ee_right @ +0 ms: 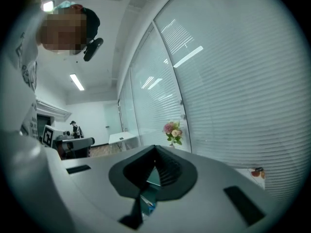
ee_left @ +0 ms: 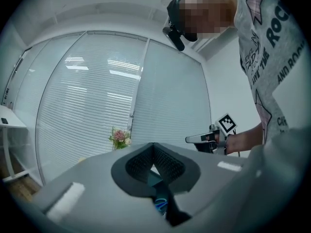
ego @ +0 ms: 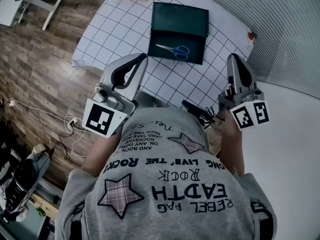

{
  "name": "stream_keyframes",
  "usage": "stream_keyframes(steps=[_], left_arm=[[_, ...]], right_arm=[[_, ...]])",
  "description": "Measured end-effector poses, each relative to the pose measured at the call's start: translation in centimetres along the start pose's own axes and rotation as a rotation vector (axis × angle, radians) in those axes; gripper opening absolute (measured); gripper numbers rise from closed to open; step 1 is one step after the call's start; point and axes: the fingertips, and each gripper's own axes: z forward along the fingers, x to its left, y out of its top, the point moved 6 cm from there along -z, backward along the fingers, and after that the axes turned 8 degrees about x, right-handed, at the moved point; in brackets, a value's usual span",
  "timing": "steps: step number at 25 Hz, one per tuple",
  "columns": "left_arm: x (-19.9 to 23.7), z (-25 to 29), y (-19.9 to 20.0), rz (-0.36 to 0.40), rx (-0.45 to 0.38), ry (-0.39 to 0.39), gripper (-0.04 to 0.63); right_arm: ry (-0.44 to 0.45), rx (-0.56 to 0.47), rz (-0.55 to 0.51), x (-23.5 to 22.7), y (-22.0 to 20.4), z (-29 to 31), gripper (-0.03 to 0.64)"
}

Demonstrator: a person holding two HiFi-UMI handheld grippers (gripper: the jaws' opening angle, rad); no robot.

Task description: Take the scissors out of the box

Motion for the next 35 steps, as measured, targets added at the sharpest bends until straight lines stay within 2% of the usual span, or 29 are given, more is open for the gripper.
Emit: stream_keyframes(steps=[5,9,14,29,35], left_arm=[[-0.7,0.8,-0.9,-0.005,0.007,0.019,0.003],[-0.8,1.1,-1.4,-0.01,0.013,0.037,0.003],[-0.4,1.3,-2.2,-0.029,0.027,0.061,0.003],[0.5,2.6,-4.4,-0.008,0.079,0.044,0.003],[0.6,3.0,-5.4,-0.014,0.105,0.034,0.003]], right_arm=[[0.054,0.114,-0.033,-1.2,-2.4,1.5,0.014],[0.11,0.164,-0.037,-1.5,-3.9,2.7,0.014],[0.177,0.233,-0.089,-1.0,-5.3,4.9,0.014],[0.266,0.438,-0.262,0.5,-8.9,9.7,0.015],[0.312,0.585,-0.345,0.8,-11.5,11.8,0.017]])
